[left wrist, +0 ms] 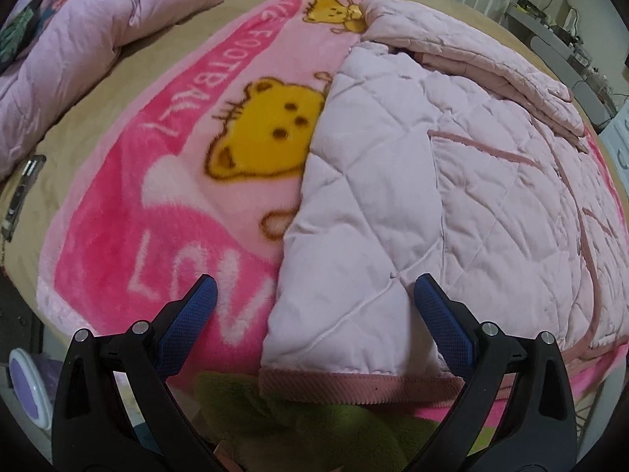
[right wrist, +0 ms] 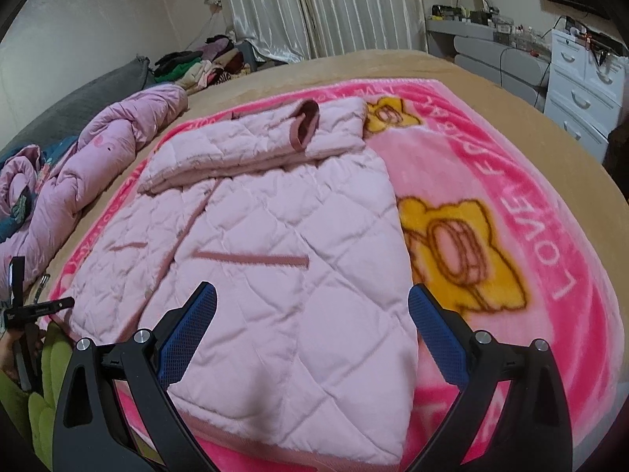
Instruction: Fold large clothes
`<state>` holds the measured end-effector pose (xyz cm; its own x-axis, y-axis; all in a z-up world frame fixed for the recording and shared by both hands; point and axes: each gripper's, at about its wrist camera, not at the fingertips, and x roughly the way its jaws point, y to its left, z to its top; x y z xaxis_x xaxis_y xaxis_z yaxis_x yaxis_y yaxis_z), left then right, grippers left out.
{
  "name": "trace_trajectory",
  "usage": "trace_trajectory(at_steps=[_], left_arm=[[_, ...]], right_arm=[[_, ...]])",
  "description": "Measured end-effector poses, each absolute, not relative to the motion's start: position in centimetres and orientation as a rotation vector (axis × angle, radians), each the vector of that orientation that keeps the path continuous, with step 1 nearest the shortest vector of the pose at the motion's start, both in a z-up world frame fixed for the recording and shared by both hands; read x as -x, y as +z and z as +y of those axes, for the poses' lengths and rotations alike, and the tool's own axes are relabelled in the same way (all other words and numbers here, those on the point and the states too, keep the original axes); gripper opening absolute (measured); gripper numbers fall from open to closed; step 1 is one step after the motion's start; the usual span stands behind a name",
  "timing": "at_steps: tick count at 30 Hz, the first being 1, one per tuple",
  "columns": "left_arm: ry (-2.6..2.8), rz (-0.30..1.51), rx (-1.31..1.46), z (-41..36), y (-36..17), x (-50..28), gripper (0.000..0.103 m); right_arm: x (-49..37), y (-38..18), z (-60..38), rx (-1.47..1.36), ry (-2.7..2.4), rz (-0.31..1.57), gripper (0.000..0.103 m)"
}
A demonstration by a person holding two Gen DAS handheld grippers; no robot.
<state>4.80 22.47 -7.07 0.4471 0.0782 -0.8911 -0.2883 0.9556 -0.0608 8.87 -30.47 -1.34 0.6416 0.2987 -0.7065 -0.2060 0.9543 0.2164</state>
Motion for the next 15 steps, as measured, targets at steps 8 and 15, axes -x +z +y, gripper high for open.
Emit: trace_trajectory(at_steps=[8,15], left_arm=[[0.205,1.108,0.264,22.8,-7.9,-5.4,0.094],[0.172,1.098,0.257,22.4,-8.0,-5.8,0.079]], right_arm=[[-7.6,-3.0,-31.2,-0.098,0.284,0.896,0.097],[-6.4,-4.6,-31.6,-0.098,0.301,0.973,0.097]])
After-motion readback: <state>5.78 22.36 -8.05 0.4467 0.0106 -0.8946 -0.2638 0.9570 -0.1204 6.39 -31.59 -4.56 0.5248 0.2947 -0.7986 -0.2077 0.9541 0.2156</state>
